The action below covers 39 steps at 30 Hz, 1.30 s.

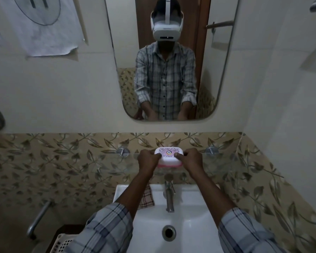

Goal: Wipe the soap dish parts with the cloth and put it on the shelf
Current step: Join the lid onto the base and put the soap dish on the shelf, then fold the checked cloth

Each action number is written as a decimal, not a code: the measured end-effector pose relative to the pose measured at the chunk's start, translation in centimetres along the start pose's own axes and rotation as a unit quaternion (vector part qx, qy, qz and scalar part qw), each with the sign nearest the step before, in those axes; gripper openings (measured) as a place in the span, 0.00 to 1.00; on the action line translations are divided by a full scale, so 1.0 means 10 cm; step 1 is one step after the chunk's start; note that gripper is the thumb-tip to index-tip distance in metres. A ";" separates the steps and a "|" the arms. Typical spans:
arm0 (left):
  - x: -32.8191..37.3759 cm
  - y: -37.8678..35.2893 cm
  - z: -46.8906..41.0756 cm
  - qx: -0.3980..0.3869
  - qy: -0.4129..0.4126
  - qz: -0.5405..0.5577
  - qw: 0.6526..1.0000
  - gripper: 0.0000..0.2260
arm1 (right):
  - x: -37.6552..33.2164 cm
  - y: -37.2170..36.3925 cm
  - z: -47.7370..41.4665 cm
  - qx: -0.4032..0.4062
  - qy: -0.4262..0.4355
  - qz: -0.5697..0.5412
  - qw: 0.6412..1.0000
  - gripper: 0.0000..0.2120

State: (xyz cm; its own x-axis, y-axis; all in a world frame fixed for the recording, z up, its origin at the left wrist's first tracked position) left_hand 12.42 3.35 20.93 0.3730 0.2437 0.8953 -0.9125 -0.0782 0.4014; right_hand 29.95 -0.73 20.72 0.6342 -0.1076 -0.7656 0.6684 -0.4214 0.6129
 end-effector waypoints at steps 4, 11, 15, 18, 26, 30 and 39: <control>-0.04 -0.05 -0.04 0.001 0.003 0.007 1.000 0.14 | 0.06 -0.03 -0.02 -0.001 -0.004 -0.009 1.000 0.20; -0.18 0.30 0.29 0.164 -0.057 0.107 0.979 0.05 | 0.18 0.13 0.16 0.109 -0.040 -0.123 0.986 0.22; -1.16 0.34 0.50 0.190 -0.025 0.083 0.978 0.13 | 0.27 0.05 0.49 0.126 -0.038 -0.293 0.947 0.22; -1.85 0.19 0.33 0.124 0.134 0.025 0.983 0.10 | 0.26 -0.18 0.74 0.079 -0.029 -0.334 0.939 0.18; -2.17 -0.20 -0.23 0.062 0.337 0.061 0.937 0.34 | 0.46 -0.66 1.38 -0.055 -0.058 -0.316 0.945 0.16; -2.15 -0.24 -0.29 0.029 0.389 0.202 0.898 0.15 | 0.59 -0.76 1.56 -0.116 -0.102 -0.289 0.945 0.13; -2.18 -0.04 0.39 -0.237 0.350 0.264 0.867 0.10 | 0.50 -1.47 1.55 -0.304 0.191 0.029 0.933 0.32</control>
State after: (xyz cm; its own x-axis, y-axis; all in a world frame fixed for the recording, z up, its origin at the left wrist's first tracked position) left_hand 5.28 -5.69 1.99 -0.1601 0.8346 0.5270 -0.9530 0.0084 -0.3029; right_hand 17.25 -9.07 4.87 0.6904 0.2634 -0.6737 0.6519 0.1773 0.7373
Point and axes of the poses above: each hand's wrist, its own z-axis away from the middle knuckle, its own y-axis out of the back of the hand, x = y × z, the point moved 3 cm from there along -z, towards the middle knuckle, and after that the axes turned 11 degrees about y, right-handed, at the moved point
